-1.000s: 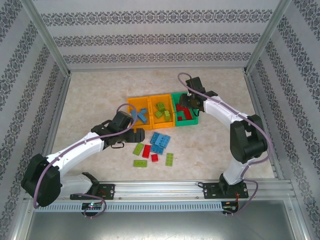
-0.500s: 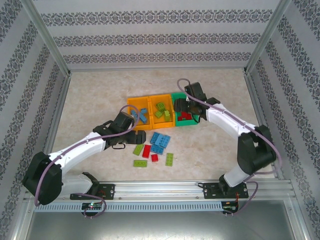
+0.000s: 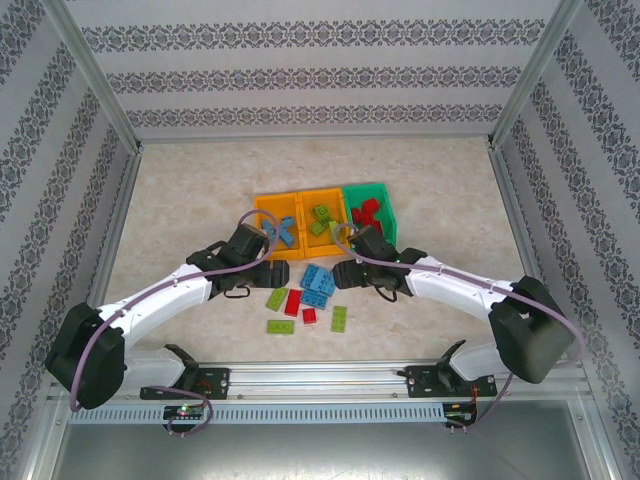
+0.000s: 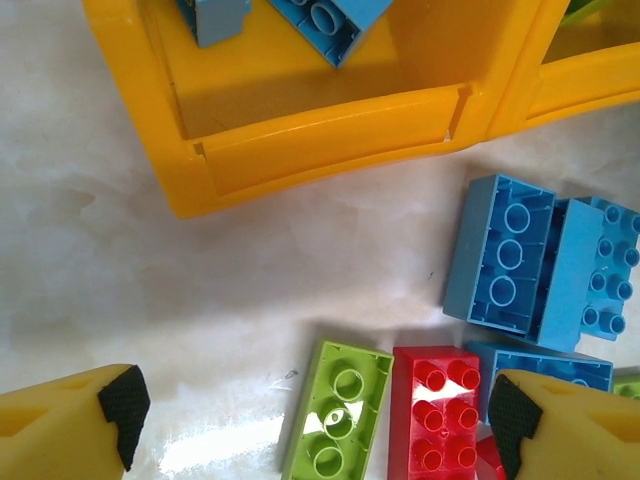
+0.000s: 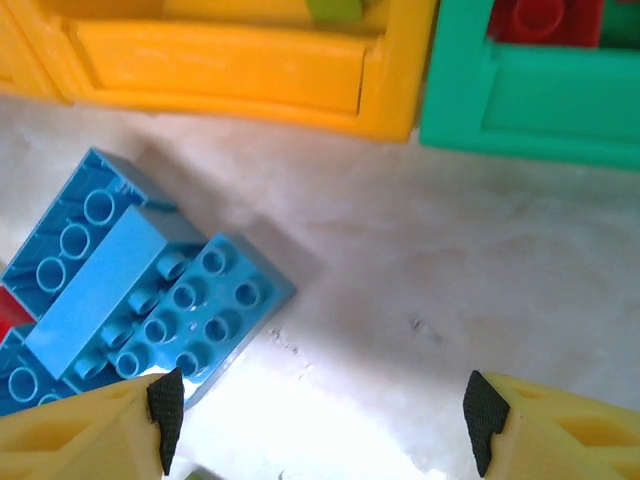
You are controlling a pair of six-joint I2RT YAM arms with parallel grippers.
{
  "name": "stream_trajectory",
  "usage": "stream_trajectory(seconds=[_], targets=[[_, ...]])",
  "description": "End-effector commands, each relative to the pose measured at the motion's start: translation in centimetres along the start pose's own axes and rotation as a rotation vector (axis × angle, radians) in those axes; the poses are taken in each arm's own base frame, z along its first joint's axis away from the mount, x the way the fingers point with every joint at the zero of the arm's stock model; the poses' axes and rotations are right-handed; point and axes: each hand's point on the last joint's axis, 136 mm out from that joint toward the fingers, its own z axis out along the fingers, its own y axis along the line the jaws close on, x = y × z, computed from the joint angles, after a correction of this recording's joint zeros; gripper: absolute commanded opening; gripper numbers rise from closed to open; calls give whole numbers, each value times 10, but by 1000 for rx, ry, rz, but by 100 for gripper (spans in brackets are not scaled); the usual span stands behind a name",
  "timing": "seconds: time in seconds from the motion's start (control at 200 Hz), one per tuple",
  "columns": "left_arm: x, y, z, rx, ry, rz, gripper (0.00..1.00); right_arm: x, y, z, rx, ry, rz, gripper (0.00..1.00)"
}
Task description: Sort the legos into containers by color
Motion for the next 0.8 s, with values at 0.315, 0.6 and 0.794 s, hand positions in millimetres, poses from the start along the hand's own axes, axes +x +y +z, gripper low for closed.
stream_trajectory(seconds=[0.315, 0.6, 0.794], targets=[[19, 24, -3, -105, 13, -52, 89, 72, 21, 1, 132, 130, 298, 73], [13, 28, -8, -130, -7, -52, 90, 95, 25, 6, 212, 214, 329, 69], [14, 32, -6, -153, -5, -33, 91, 106, 31, 10, 227, 272, 327, 68]])
